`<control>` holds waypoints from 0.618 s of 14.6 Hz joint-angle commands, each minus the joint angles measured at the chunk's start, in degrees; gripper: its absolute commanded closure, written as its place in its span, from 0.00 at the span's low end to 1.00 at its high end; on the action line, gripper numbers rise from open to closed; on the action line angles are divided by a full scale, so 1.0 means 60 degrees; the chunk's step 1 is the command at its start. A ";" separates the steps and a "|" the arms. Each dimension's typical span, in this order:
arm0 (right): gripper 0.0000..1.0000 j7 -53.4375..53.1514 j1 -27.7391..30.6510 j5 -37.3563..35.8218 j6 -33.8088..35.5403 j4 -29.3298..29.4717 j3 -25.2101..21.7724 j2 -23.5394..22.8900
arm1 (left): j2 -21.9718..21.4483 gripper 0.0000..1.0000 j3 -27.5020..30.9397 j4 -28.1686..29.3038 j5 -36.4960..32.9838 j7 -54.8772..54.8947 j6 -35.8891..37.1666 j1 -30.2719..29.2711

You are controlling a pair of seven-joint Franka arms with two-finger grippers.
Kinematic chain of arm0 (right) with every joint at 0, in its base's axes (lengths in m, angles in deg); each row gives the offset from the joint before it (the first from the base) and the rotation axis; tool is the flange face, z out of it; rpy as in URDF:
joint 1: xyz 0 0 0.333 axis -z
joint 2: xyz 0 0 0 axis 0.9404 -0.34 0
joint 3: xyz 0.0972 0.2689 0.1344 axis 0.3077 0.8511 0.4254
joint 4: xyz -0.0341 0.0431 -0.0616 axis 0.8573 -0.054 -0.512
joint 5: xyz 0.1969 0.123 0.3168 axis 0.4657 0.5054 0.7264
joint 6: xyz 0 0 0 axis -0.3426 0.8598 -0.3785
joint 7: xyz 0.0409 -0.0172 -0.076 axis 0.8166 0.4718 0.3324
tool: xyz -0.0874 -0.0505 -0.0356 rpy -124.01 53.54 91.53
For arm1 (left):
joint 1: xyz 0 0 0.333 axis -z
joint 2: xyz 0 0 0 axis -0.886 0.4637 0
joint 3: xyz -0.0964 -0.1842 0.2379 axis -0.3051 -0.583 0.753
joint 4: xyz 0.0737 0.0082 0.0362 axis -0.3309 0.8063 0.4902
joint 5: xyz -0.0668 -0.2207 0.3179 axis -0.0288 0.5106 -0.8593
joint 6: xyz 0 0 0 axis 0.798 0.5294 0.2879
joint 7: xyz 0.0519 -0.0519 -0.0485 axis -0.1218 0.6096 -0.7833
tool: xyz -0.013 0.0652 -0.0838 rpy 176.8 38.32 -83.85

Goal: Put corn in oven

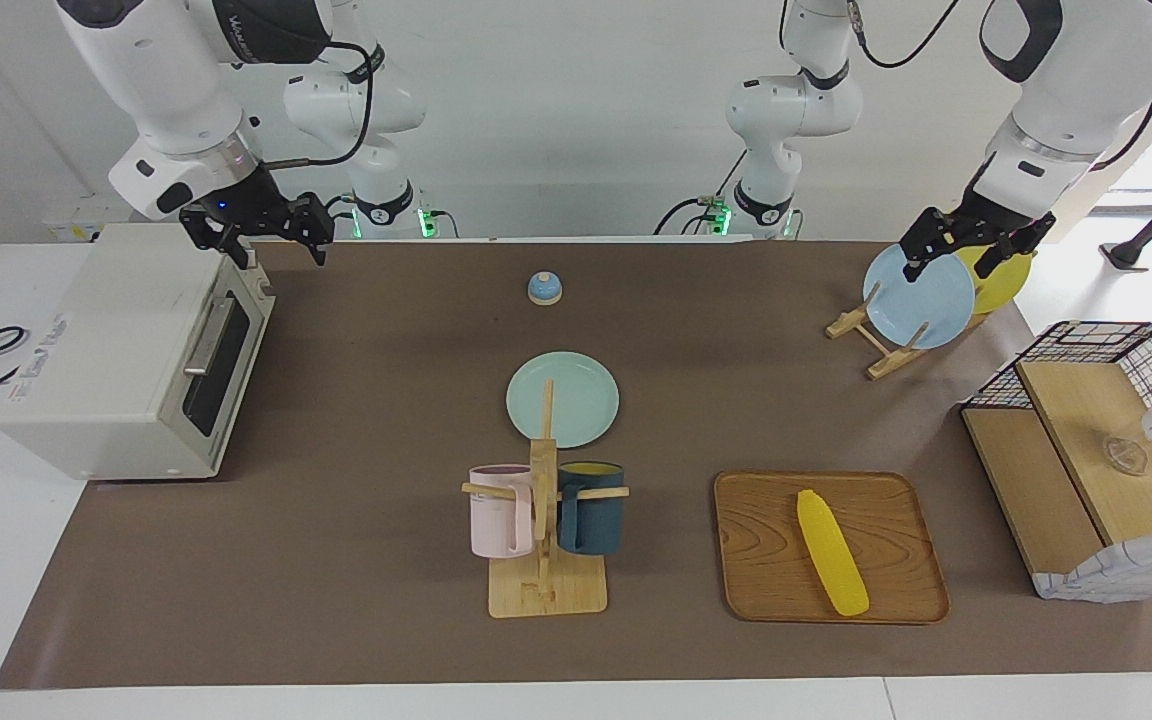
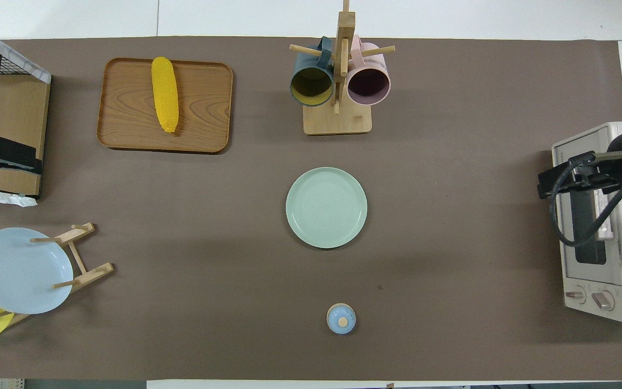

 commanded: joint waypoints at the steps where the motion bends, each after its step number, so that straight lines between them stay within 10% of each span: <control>1: 0.00 -0.0039 0.0047 0.0085 0.0082 0.0060 0.0013 0.0041 | -0.0206 0.00 -0.0028 0.0247 -0.0141 -0.0008 -0.0184 -0.0002; 9: 0.00 -0.0025 0.0061 0.0085 0.0038 -0.0246 0.0028 0.0187 | -0.0236 0.00 -0.0028 0.0305 -0.0141 0.0022 -0.0184 -0.0002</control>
